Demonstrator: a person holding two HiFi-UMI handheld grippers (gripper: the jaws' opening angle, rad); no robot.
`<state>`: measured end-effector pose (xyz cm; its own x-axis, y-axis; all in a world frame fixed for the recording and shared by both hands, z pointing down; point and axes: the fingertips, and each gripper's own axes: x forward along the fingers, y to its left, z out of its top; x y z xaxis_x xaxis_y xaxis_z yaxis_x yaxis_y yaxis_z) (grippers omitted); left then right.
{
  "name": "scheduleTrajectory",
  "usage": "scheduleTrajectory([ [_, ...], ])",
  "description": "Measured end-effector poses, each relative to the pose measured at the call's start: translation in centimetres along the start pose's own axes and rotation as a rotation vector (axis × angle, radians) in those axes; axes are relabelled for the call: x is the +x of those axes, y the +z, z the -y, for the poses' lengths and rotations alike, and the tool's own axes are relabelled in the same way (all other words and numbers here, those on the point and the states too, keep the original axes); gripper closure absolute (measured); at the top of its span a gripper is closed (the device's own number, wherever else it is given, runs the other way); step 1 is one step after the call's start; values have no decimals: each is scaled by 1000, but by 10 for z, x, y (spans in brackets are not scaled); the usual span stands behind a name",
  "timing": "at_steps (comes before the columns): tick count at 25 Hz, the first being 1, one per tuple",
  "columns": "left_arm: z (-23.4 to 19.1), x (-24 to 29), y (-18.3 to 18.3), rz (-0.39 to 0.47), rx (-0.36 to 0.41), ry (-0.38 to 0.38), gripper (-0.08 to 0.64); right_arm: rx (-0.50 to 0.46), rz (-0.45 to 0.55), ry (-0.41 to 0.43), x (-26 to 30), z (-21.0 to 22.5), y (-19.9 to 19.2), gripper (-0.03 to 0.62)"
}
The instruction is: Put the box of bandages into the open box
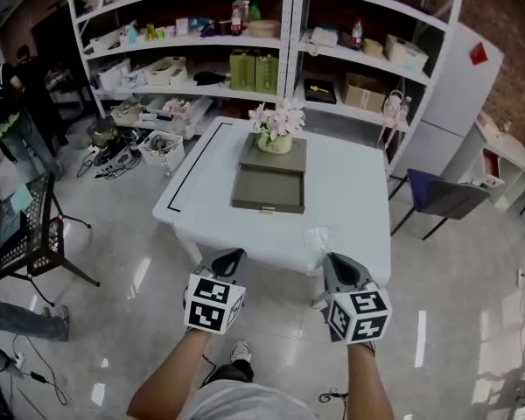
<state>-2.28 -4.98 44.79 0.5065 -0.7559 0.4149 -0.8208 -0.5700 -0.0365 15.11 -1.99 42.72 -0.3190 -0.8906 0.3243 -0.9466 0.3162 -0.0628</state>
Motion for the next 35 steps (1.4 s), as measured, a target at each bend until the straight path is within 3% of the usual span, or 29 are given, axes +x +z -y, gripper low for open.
scheduleTrajectory([
  [15, -87, 50, 10, 5, -43, -35, 555, 40, -21, -60, 83, -2, 26, 588],
  [35, -134, 77, 19, 19, -20, -71, 555, 34, 4, -78, 133, -14, 50, 586],
])
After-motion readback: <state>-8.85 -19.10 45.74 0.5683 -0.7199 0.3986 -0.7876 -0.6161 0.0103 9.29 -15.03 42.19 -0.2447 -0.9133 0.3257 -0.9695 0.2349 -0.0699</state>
